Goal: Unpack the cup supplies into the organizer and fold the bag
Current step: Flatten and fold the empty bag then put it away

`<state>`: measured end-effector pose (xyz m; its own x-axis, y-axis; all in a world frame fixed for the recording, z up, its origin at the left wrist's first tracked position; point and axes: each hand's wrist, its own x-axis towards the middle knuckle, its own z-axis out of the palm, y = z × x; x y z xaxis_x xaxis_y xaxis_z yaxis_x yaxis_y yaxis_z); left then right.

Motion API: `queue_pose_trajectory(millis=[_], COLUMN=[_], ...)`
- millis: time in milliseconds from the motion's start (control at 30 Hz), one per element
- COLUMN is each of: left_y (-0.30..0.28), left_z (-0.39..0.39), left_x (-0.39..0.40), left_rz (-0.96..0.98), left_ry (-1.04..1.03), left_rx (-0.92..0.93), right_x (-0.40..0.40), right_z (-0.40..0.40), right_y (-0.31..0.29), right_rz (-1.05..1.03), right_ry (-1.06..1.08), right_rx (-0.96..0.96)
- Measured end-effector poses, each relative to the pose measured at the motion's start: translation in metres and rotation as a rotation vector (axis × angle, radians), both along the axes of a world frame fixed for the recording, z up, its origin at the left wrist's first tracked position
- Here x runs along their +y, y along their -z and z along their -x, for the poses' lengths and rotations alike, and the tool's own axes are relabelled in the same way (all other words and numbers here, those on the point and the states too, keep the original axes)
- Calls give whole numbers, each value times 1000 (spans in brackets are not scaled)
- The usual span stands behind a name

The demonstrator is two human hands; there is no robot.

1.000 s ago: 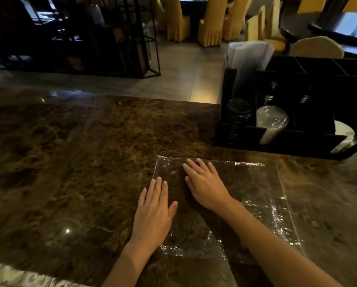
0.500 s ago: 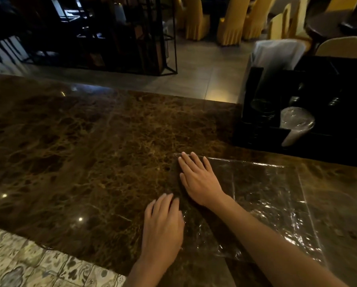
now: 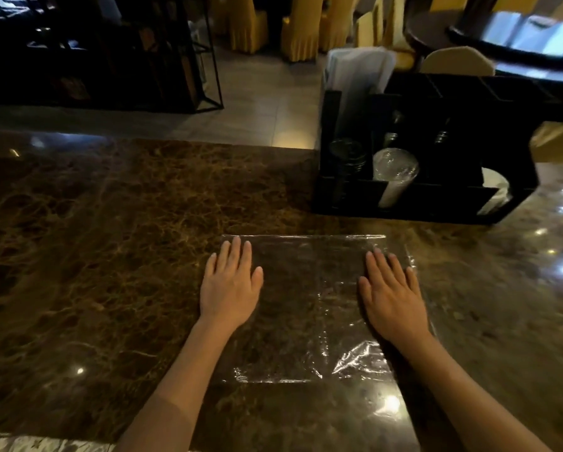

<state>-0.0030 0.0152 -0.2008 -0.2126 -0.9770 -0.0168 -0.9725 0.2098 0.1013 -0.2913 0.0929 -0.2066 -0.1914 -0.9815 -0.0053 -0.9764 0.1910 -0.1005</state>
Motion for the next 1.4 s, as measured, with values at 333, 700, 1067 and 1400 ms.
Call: queue_pose_trajectory(millis=[333, 700, 1067, 1400], left_y=[12, -4, 4, 3], left_z=[38, 48, 76, 73], left_x=[92, 95, 100, 96], left_rz=[67, 31, 55, -2], left_ry=[214, 166, 201, 173], left_rx=[21, 61, 92, 290], right_x=[70, 61, 17, 2], right_z=[-73, 48, 70, 51], right_y=[-7, -54, -66, -110], right_rz=[7, 264, -65, -179], right_ry=[-240, 592, 585, 184], right_rx=[-97, -944, -1036, -1353])
